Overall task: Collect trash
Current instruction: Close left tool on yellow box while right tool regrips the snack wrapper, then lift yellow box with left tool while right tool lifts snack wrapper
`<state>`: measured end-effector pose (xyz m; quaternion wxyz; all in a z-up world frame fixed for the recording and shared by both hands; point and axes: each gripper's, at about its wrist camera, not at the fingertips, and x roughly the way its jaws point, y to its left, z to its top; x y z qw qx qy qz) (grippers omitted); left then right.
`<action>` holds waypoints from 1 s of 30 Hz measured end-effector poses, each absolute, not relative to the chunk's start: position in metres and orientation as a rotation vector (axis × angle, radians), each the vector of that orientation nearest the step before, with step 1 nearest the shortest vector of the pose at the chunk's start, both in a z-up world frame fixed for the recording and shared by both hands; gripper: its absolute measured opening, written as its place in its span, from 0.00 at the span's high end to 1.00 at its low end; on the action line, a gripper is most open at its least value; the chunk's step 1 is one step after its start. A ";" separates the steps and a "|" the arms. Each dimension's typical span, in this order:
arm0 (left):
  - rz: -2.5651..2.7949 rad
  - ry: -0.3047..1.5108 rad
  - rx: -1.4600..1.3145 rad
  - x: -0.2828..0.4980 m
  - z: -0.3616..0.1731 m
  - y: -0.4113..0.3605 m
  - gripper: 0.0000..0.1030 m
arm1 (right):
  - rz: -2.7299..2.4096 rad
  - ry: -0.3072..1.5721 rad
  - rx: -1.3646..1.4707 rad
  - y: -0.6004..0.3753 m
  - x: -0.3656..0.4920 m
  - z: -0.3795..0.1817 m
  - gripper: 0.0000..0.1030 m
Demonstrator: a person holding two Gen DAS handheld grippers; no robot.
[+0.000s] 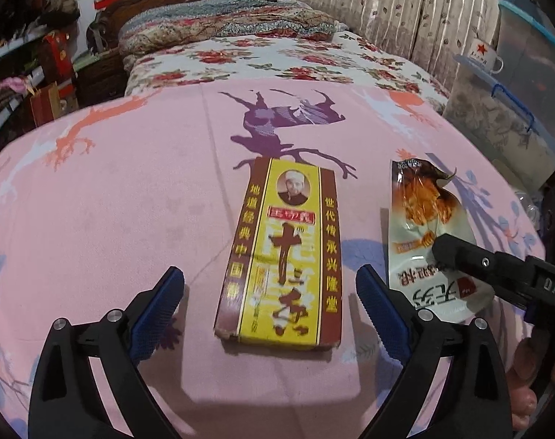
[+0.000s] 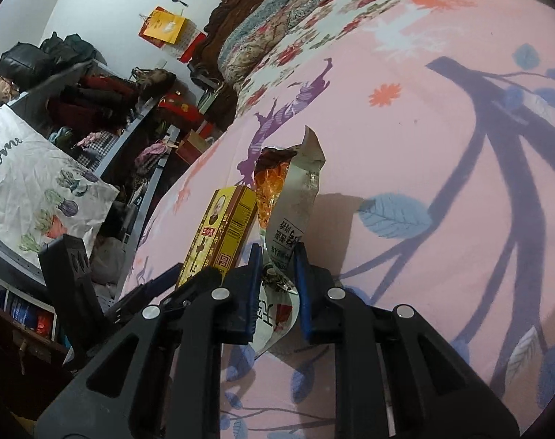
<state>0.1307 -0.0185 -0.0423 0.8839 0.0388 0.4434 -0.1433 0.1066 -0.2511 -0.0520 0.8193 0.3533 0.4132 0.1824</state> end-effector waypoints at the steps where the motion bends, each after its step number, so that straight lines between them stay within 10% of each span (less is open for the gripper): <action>1: -0.295 0.925 0.096 0.132 -0.043 -0.022 0.12 | 0.387 0.881 0.750 -0.251 0.107 -0.052 0.80; 5: -0.279 0.928 0.161 0.135 -0.045 -0.035 0.44 | 0.383 0.875 0.764 -0.252 0.106 -0.052 0.80; 30: -0.278 0.919 0.194 0.102 -0.047 -0.028 0.43 | 0.366 0.883 0.755 -0.252 0.103 -0.054 0.80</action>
